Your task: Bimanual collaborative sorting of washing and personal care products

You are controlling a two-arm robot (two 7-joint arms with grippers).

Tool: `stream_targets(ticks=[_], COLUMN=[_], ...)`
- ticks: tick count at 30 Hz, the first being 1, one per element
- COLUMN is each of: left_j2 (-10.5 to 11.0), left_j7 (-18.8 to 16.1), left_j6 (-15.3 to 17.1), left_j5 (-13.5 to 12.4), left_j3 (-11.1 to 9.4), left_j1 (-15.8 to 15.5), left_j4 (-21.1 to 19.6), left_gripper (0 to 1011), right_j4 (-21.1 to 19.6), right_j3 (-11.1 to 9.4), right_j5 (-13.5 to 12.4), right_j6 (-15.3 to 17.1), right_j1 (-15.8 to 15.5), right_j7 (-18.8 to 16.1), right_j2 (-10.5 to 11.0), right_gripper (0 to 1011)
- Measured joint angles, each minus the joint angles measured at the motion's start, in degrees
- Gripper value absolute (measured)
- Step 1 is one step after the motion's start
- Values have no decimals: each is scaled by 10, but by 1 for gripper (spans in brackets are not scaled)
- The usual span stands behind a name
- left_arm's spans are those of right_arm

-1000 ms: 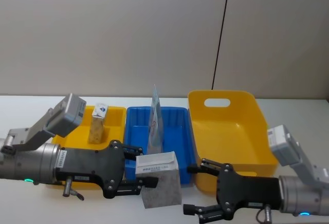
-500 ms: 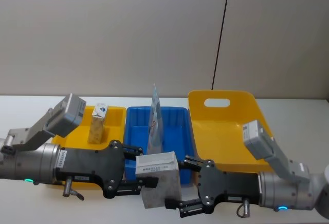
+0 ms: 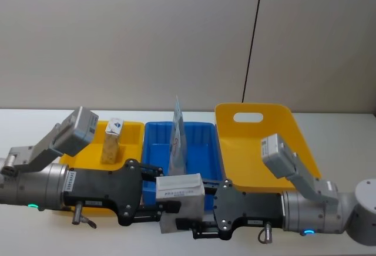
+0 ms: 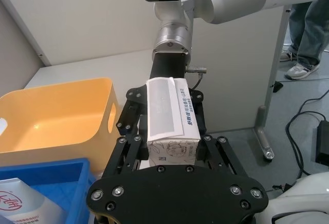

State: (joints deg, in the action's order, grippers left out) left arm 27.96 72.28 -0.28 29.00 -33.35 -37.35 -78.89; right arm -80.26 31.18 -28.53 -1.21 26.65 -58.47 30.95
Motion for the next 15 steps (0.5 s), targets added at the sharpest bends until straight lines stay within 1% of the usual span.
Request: stream_targets(ticks=[3, 5, 9, 11, 12, 15], left_j2=[0, 0, 0, 0, 0, 0], left_j7=[0, 0, -1, -1, -1, -1], left_j6=[0, 0, 0, 0, 0, 0], left_j5=[0, 0, 0, 0, 0, 1], left_j3=[0, 0, 0, 0, 0, 1], left_j1=[0, 0, 0, 0, 0, 0], left_j4=[0, 0, 0, 0, 0, 0], left_gripper=[429, 429, 429, 429, 429, 429], right_j4=[3, 4, 5, 5, 5, 4], right_j3=[3, 5, 8, 10, 11, 12], right_j5=[0, 0, 0, -1, -1, -3], right_j6=[1, 2, 3, 3, 3, 3], right_j1=[5, 7, 12, 14, 15, 16], right_j7=[-3, -4, -7, -8, -9, -10], right_j2=[-1, -1, -2, -1, -1, 0], right_gripper=[675, 647, 482, 453, 391, 361])
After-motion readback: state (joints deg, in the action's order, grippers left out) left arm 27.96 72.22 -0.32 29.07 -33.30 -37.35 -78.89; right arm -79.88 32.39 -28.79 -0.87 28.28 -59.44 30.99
